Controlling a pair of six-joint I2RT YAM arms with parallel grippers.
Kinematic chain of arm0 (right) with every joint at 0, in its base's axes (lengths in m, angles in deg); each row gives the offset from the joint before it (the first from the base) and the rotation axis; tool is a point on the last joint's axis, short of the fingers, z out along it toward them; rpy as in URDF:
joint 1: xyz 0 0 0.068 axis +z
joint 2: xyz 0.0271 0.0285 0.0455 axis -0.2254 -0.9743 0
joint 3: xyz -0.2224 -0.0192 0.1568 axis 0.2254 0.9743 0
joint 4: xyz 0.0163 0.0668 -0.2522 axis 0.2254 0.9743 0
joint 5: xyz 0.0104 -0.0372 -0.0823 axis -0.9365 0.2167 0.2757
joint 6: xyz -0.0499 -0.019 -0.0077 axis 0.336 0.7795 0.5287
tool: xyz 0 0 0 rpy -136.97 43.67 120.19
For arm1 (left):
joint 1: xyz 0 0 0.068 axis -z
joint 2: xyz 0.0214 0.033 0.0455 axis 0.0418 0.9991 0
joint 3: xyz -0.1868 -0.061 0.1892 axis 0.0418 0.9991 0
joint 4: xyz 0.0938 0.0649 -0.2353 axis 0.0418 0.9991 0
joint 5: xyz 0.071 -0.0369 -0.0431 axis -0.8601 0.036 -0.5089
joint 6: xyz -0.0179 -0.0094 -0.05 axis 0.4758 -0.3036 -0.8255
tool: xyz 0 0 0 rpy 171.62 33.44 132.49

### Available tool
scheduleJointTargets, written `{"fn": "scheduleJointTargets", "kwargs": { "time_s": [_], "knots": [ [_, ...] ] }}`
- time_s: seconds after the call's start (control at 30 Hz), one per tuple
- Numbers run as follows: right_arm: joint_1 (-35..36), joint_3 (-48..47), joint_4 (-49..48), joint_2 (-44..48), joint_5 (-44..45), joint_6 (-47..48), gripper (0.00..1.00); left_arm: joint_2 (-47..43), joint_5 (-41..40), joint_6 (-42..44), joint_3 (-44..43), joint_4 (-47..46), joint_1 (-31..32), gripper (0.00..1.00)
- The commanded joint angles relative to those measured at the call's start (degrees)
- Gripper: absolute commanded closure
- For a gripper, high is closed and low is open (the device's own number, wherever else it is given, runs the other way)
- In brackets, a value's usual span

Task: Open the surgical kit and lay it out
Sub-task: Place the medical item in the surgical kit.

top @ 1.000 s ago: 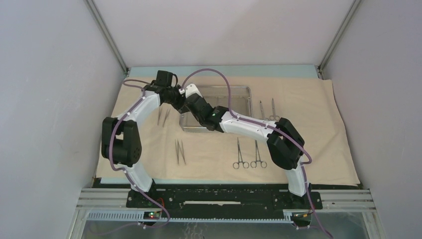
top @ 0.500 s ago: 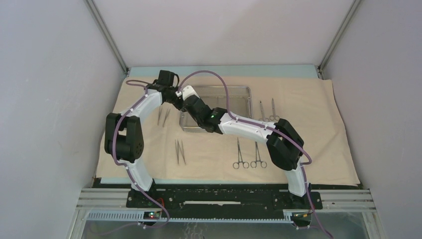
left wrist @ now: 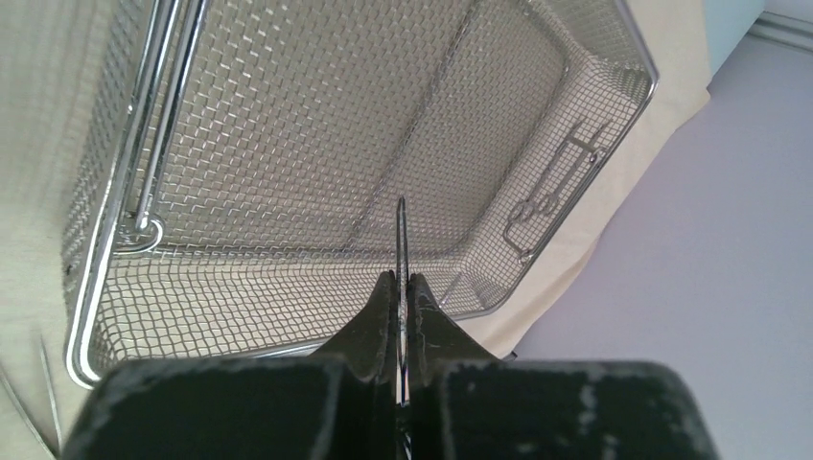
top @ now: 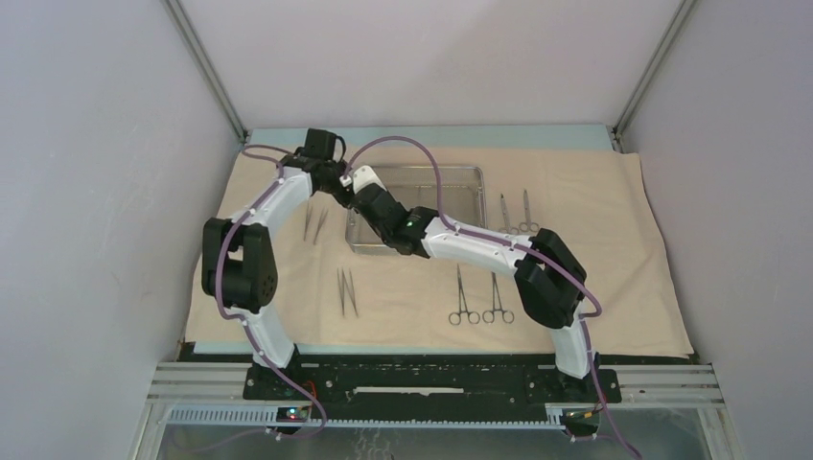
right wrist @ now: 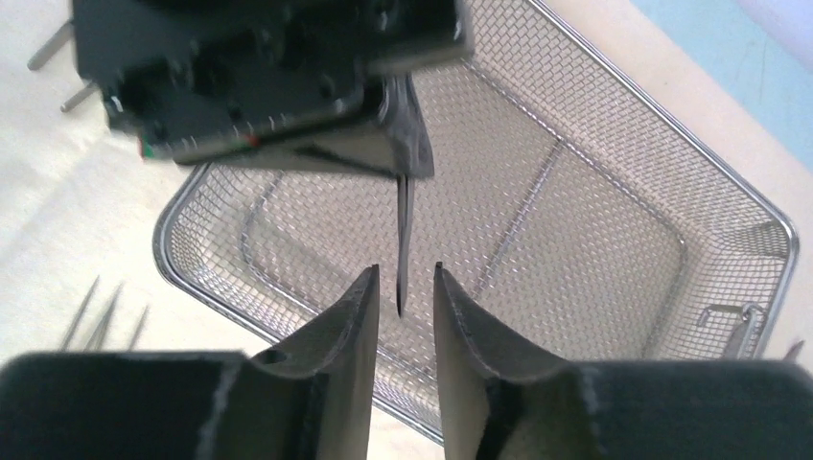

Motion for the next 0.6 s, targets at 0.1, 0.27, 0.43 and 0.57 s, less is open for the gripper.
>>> {"fn": "scheduleJointTargets", "kwargs": {
  "time_s": [0.1,0.27,0.43,0.57],
  "knots": [
    [-4.94,0.32,6.23,12.74,-6.36,-10.92,0.46,-2.72,-9.51,13.44,-10.44,6.61,-1.87,1.0],
    [-9.96,8.01,5.52,22.1,-14.48,-17.17,0.41,-5.5,-19.28,23.67,-12.91,10.08,-4.24,1.0],
    [-14.02,15.05,4.27,29.88,-19.96,-20.18,0.41,-5.81,-27.41,32.76,-12.77,10.5,-5.56,1.0],
    [-15.77,16.95,4.35,33.07,-22.26,-21.34,0.41,-3.08,-31.25,37.97,-12.59,10.58,-5.55,1.0]
  ]
}}
